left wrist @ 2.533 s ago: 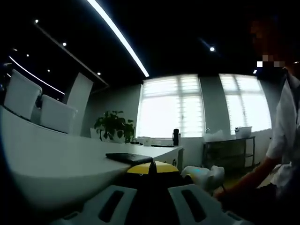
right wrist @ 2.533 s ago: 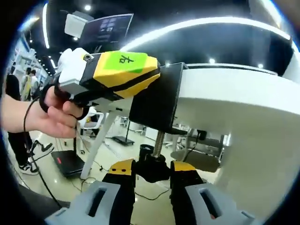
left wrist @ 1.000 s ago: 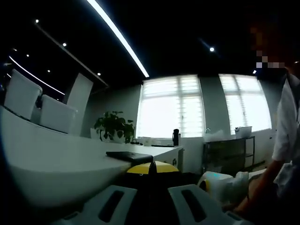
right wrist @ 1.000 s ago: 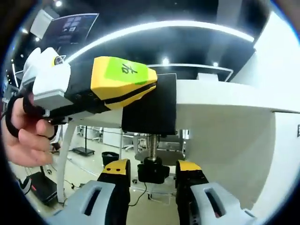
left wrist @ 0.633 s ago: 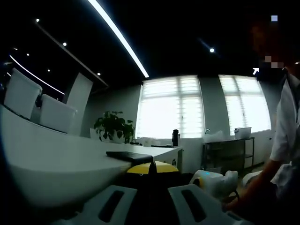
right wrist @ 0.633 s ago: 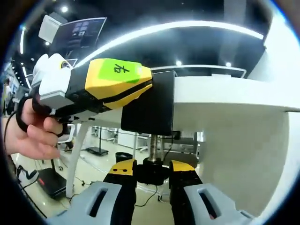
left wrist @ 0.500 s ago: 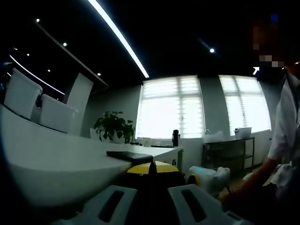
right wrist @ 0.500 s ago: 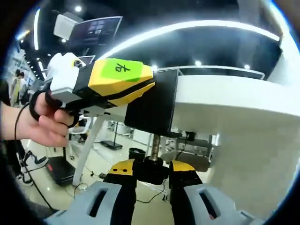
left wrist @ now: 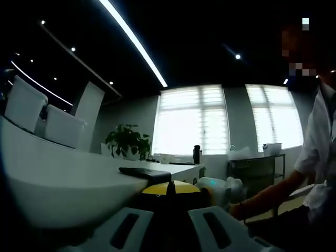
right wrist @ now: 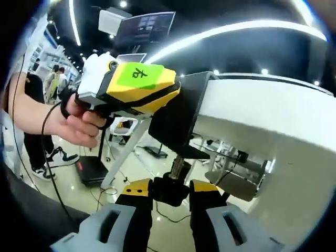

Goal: Clamp the fixed fixture on the desktop, loosen the retaining clip, secure it to the edge of the desk, and tighten the retaining clip.

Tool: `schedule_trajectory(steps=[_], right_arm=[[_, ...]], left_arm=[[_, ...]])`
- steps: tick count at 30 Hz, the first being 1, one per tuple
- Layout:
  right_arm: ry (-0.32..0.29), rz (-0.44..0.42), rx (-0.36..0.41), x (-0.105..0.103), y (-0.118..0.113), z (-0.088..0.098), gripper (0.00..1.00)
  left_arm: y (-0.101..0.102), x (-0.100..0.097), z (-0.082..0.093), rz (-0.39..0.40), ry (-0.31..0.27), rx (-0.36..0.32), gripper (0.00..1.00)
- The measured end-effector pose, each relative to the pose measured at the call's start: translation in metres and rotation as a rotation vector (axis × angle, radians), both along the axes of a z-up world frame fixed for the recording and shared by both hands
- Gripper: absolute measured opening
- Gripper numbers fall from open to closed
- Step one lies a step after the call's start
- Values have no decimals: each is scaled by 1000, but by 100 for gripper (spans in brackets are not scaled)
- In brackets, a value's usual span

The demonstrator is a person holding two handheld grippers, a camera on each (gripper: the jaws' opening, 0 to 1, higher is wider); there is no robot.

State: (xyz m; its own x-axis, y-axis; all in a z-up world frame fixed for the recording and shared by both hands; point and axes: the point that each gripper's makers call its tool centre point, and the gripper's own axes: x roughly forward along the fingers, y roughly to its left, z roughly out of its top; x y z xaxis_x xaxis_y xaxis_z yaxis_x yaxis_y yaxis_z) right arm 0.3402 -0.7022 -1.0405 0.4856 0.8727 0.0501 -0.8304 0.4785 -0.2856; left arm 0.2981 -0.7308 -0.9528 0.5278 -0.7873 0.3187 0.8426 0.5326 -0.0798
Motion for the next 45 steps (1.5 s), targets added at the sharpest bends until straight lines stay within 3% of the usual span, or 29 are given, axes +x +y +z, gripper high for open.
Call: schedule_trajectory(steps=[2, 4, 6, 8, 9, 11, 13, 16, 18, 21, 25, 30, 33, 38, 41, 43, 45], right_arm=[[29, -65, 73, 1, -7, 0, 35], [101, -124, 128, -2, -11, -8, 44], [118, -222, 155, -6, -18, -15, 49], [84, -397, 69, -8, -29, -26, 45], [77, -461, 68, -12, -33, -25, 42], [102, -517, 194, -23, -32, -13, 39], [84, -573, 284, -26, -36, 0, 39], [90, -610, 291, -18, -28, 6, 40], [163, -663, 309, -6, -26, 5, 40], [121, -734, 305, 5, -32, 11, 40], [161, -706, 318, 7, -21, 6, 40], [141, -718, 279, 9, -17, 0, 37], [149, -740, 284, 11, -21, -1, 28], [117, -722, 265, 10, -23, 1, 27], [95, -624, 283, 8, -18, 2, 27], [60, -553, 252, 7, -17, 2, 27], [66, -464, 239, 6, -16, 2, 27]], left_arm=[[2, 1, 0, 2, 12, -4, 2], [1, 0, -1, 15, -10, 28, 2], [1, 0, -1, 16, -9, 31, 2], [2, 1, -1, 11, 2, 21, 2], [2, 1, -1, 7, 12, 8, 2], [2, 1, -1, 22, 13, 20, 2], [0, 1, -3, 51, -8, 73, 2], [-1, 1, -2, 59, -12, 80, 2], [-1, 1, -2, 53, -7, 67, 2], [-1, 1, -1, 51, 0, 67, 2], [1, 1, -1, 52, -6, 46, 2], [0, 1, 0, 50, 3, 43, 2], [0, 1, -1, 53, -1, 51, 2], [1, 1, 0, 49, 0, 41, 2], [1, 1, 0, 45, 3, 37, 2], [1, 1, 0, 43, 1, 34, 2], [1, 1, 0, 38, 5, 28, 2]])
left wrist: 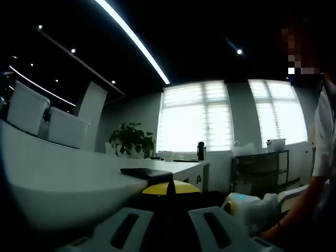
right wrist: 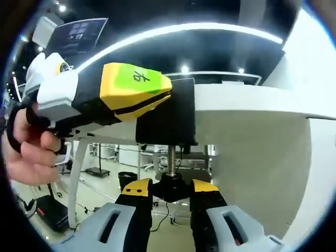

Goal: Clamp the fixed fixture on the desktop, loosen the retaining clip, secure it to the edge of the desk, and tighten the retaining clip.

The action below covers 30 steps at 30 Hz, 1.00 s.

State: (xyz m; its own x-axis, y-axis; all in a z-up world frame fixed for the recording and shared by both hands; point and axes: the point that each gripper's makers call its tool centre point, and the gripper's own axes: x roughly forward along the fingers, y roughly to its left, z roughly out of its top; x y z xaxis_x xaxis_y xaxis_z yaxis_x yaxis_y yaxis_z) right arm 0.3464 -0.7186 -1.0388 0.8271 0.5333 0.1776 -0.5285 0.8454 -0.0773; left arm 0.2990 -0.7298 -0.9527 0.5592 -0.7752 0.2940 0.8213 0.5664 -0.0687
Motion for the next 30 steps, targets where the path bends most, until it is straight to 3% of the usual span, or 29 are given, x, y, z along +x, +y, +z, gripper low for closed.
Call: schedule_trajectory(steps=[7, 10, 15, 21, 25, 30], right_arm=[[-24, 272, -98, -2, 5, -1, 26], [9, 412, -89, 0, 11, -3, 26], [19, 516, -153, -2, 13, -4, 27], [25, 512, -154, -5, 14, -5, 27], [7, 377, -137, -3, 3, -14, 30], [30, 289, -113, -17, -4, -33, 35]], left_arm=[[-1, -1, 0, -7, 3, 6, 2], [-1, -1, 0, -5, -5, 10, 2], [0, -1, 0, -8, -10, 3, 2], [0, -2, 0, -13, -12, -1, 2], [0, -2, 0, -8, -14, 6, 2], [1, -2, 0, -9, -10, 6, 2]])
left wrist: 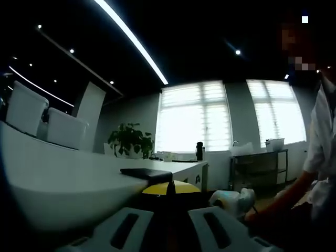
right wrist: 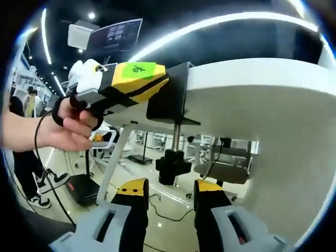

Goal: Clamp the fixed fixture on the desktop, loosen the retaining clip, secure it to the edge of the desk, and tighten the retaining clip.

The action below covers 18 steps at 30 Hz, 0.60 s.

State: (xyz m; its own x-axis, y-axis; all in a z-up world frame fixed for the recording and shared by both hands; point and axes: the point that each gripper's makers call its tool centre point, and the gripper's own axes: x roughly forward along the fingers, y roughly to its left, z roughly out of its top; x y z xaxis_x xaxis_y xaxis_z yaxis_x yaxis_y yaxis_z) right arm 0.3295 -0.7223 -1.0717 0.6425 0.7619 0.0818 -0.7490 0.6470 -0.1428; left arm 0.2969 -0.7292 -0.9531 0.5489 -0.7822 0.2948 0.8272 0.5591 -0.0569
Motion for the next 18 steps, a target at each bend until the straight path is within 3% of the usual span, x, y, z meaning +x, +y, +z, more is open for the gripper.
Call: schedule_trajectory(steps=[2, 3, 5, 8, 14, 18], right_arm=[[55, -82, 69, -5, -5, -4, 41], [55, -188, 99, -3, -14, -2, 47], [3, -282, 140, -5, -21, 10, 49], [-32, -401, 168, -7, -30, 23, 46], [10, -476, 142, 3, -21, 25, 45], [-19, -502, 164, 5, -11, 41, 43]], left_arm=[[0, 0, 0, 0, 2, 3, 2], [0, 0, 0, 0, 4, 5, 2], [-1, 0, 0, 0, 5, 7, 2], [-1, 0, 0, 4, 0, 8, 2], [0, 0, 0, 0, 7, 8, 2], [0, 1, 0, 1, 7, 10, 2]])
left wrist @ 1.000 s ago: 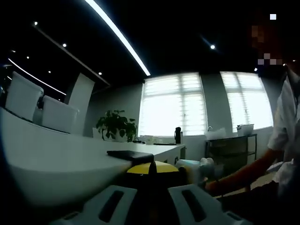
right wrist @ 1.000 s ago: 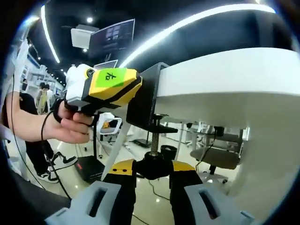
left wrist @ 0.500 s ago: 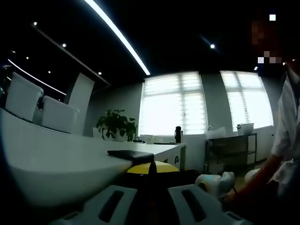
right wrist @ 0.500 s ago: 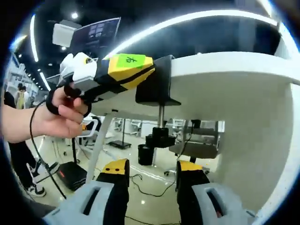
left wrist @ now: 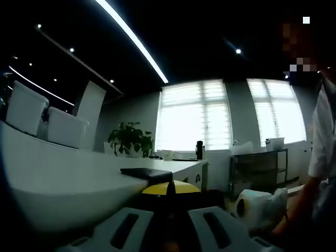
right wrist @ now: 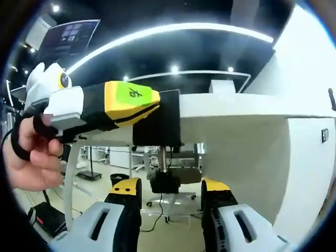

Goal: Clamp the fixed fixture on the desktop, loosen the retaining clip, secure it to the edge of the desk, and tighten the retaining clip.

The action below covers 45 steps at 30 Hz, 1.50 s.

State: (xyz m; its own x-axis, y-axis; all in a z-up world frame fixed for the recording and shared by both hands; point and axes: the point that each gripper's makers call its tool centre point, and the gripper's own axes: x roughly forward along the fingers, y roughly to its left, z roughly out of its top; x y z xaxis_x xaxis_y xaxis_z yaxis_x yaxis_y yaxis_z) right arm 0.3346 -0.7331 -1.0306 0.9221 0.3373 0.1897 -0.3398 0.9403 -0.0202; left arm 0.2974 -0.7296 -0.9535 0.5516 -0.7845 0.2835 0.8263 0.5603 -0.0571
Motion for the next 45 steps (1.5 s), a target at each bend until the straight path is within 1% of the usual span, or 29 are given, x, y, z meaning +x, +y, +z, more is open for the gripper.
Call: schedule_trajectory(steps=[3, 5, 8, 10, 12, 13, 14, 16, 18, 20, 23, 24, 25, 28, 30, 32, 33, 36, 37, 38, 39, 40, 41, 43, 44, 45], right_arm=[[-16, -8, -14, 4, 10, 5, 39], [-13, -26, -51, 8, 12, 2, 33], [2, -57, -99, 14, 9, -5, 26], [3, -31, -68, 16, 7, -5, 26], [-2, -11, -72, 13, 8, -5, 25], [-6, 10, -73, 12, 9, -5, 25], [-1, 37, -59, 12, 9, -5, 25], [-11, 125, -37, 12, 14, -5, 25], [-25, 195, -48, 11, 15, -5, 25], [-30, 296, -88, 10, 17, -5, 25], [-39, 400, -169, 7, 21, -5, 25], [-44, 416, -184, 7, 22, -5, 25], [-55, 452, -220, 6, 24, -6, 25], [-67, 525, -277, 2, 30, -7, 26], [-71, 577, -296, 0, 34, -7, 26], [-76, 609, -315, -2, 35, -8, 26], [-65, 634, -309, 3, 32, -9, 26], [-66, 644, -310, 3, 32, -9, 26], [-60, 635, -295, 2, 31, -10, 26], [-41, 625, -261, 2, 30, -11, 26], [-21, 609, -245, 2, 28, -15, 27], [-4, 591, -244, 4, 26, -21, 28], [2, 561, -236, 6, 23, -25, 32], [42, 511, -182, 3, 17, -36, 38], [66, 477, -139, 0, 13, -42, 39], [75, 455, -129, -3, 11, -45, 39]], left_arm=[[0, 0, 0, 1, -3, 0, 2], [0, 0, 0, 2, -3, 3, 2], [0, 0, 0, 4, -6, 10, 2], [1, 0, 1, 3, -5, 7, 2], [1, 0, 1, 1, -5, 3, 2], [1, 0, 1, -1, -3, 1, 2], [1, 0, 1, -3, 0, -2, 2], [1, 0, 1, -2, -2, -3, 2], [2, 0, 1, 0, -6, -3, 2], [2, 0, 1, -2, -4, -5, 2], [2, 0, 1, -7, 0, -10, 2], [2, 0, 1, -9, 1, -13, 2], [3, 0, 1, -10, 2, -16, 2], [3, 0, 1, -7, -3, -16, 2], [3, 0, 2, -4, -9, -15, 2], [3, -1, 2, -4, -12, -17, 2], [3, 0, 2, -4, -12, -18, 2], [3, 0, 1, -5, -11, -17, 2], [3, 0, 1, -5, -13, -17, 2], [3, 0, 2, -6, -13, -19, 2], [3, 0, 2, -6, -14, -20, 2], [3, 0, 2, -7, -14, -21, 2], [3, 0, 2, -7, -14, -20, 2], [3, 0, 2, -6, -15, -18, 2], [2, -1, 2, -6, -15, -19, 2], [2, -1, 2, -7, -14, -19, 2]])
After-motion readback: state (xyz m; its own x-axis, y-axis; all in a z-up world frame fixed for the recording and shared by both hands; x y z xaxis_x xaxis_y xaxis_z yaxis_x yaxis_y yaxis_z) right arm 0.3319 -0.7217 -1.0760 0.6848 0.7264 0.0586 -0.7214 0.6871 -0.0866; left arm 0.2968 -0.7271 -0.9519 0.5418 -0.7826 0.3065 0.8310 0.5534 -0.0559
